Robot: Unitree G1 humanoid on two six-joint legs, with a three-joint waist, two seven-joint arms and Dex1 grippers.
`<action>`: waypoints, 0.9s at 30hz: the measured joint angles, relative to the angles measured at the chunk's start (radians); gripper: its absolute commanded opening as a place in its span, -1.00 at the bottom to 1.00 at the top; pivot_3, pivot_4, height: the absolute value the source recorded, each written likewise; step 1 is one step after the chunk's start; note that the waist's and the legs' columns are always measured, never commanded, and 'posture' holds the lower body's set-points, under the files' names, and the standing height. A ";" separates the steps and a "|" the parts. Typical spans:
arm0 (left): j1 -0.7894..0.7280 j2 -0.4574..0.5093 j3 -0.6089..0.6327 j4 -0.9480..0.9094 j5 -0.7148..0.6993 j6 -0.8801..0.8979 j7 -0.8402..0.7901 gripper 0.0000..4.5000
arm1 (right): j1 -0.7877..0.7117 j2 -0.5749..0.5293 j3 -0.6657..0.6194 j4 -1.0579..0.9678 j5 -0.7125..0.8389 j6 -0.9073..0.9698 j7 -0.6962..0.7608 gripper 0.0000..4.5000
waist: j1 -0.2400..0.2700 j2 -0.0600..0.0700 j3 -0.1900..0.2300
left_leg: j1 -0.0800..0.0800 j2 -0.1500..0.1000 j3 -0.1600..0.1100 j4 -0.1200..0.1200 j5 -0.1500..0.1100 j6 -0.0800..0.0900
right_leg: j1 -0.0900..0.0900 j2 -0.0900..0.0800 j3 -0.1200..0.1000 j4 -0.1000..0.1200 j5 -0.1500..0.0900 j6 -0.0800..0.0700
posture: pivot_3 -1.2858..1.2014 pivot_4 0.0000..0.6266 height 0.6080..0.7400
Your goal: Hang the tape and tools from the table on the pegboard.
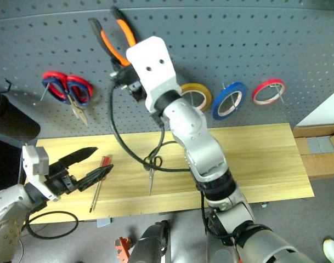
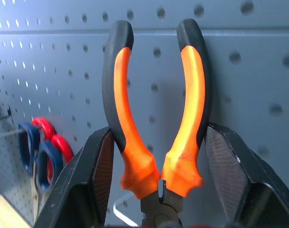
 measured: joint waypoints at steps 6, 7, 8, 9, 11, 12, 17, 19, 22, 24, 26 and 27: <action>-0.016 -0.013 -0.010 0.001 0.000 -0.013 -0.002 1.00 | -0.071 0.008 -0.017 0.131 0.043 -0.124 0.003 0.07 | -0.003 0.000 0.000 | 0.000 0.001 0.002 0.001 0.000 0.000 | -0.001 0.000 0.000 0.001 0.001 -0.001 | 0.05 0.07 1.00; -0.018 -0.014 -0.011 0.001 0.000 -0.014 -0.003 1.00 | -0.074 0.009 -0.019 0.141 0.045 -0.132 0.003 0.07 | -0.003 0.000 0.000 | 0.000 0.001 0.002 0.001 0.000 0.000 | -0.001 0.000 0.000 0.001 0.001 -0.001 | 0.05 0.06 1.00; -0.019 -0.014 -0.012 0.003 0.000 -0.015 -0.004 1.00 | -0.079 0.009 -0.019 0.158 0.049 -0.149 0.003 0.07 | -0.003 0.000 0.000 | 0.000 0.001 0.003 0.001 0.000 0.000 | -0.001 0.000 0.000 0.001 0.001 -0.001 | 0.05 0.06 1.00; -0.021 -0.014 -0.013 0.004 0.000 -0.015 -0.004 1.00 | -0.085 0.010 -0.019 0.174 0.053 -0.164 0.003 0.07 | -0.004 0.000 0.000 | 0.000 0.001 0.003 0.002 0.000 0.000 | -0.001 0.000 0.000 0.002 0.002 -0.001 | 0.04 0.05 1.00; -0.028 -0.015 -0.014 0.008 0.000 -0.016 -0.005 1.00 | -0.093 0.011 -0.020 0.197 0.056 -0.185 0.002 0.07 | -0.004 -0.001 0.000 | 0.001 0.001 0.003 0.002 0.001 -0.002 | -0.001 0.000 0.000 0.002 0.004 -0.002 | 0.04 0.04 1.00; -0.033 -0.015 -0.015 0.013 0.000 -0.017 -0.005 1.00 | -0.096 0.011 -0.020 0.207 0.056 -0.195 0.002 0.07 | -0.004 -0.001 0.000 | 0.001 0.001 0.003 0.002 0.002 -0.002 | -0.002 0.000 0.000 0.001 0.005 -0.002 | 0.04 0.03 1.00; -0.046 -0.018 -0.024 0.030 0.002 -0.020 -0.005 1.00 | -0.109 0.012 -0.020 0.253 0.063 -0.245 0.003 0.07 | -0.005 -0.001 -0.001 | 0.001 0.001 0.003 0.002 0.003 -0.004 | -0.002 0.000 0.000 0.002 0.007 -0.002 | 0.05 0.03 1.00; -0.058 -0.019 -0.026 0.036 0.004 -0.024 -0.005 1.00 | -0.109 0.012 -0.020 0.266 0.062 -0.265 0.007 0.07 | -0.005 -0.001 -0.001 | 0.001 0.002 0.003 0.002 0.003 -0.004 | -0.002 0.000 0.000 0.002 0.007 -0.002 | 0.05 0.03 1.00; -0.085 -0.019 -0.032 0.040 0.011 -0.034 -0.005 1.00 | -0.104 0.009 -0.019 0.272 0.051 -0.278 0.013 0.07 | -0.004 -0.002 -0.001 | 0.001 0.002 0.003 0.002 0.003 -0.005 | -0.002 0.000 0.000 0.002 0.007 -0.002 | 0.05 0.05 1.00; -0.107 -0.019 -0.038 0.041 0.014 -0.037 -0.003 1.00 | -0.079 0.006 -0.018 0.254 0.042 -0.271 0.013 0.07 | -0.003 -0.002 -0.001 | 0.001 0.002 0.003 0.002 0.003 -0.005 | -0.002 0.000 0.000 0.002 0.007 -0.002 | 0.04 0.05 1.00; -0.130 -0.019 -0.047 0.042 0.014 -0.036 0.001 1.00 | -0.024 0.001 -0.012 0.216 0.034 -0.242 0.006 0.07 | -0.001 -0.002 -0.001 | 0.000 0.002 0.004 0.002 0.003 -0.005 | -0.002 0.000 -0.001 0.001 0.007 -0.002 | 0.04 0.05 1.00; -0.140 -0.022 -0.051 0.042 0.014 -0.035 0.004 1.00 | -0.003 -0.001 -0.006 0.206 0.030 -0.228 0.005 0.07 | -0.001 -0.002 -0.001 | 0.000 0.001 0.004 0.002 0.003 -0.005 | -0.003 0.000 0.000 0.001 0.007 -0.002 | 0.04 0.05 1.00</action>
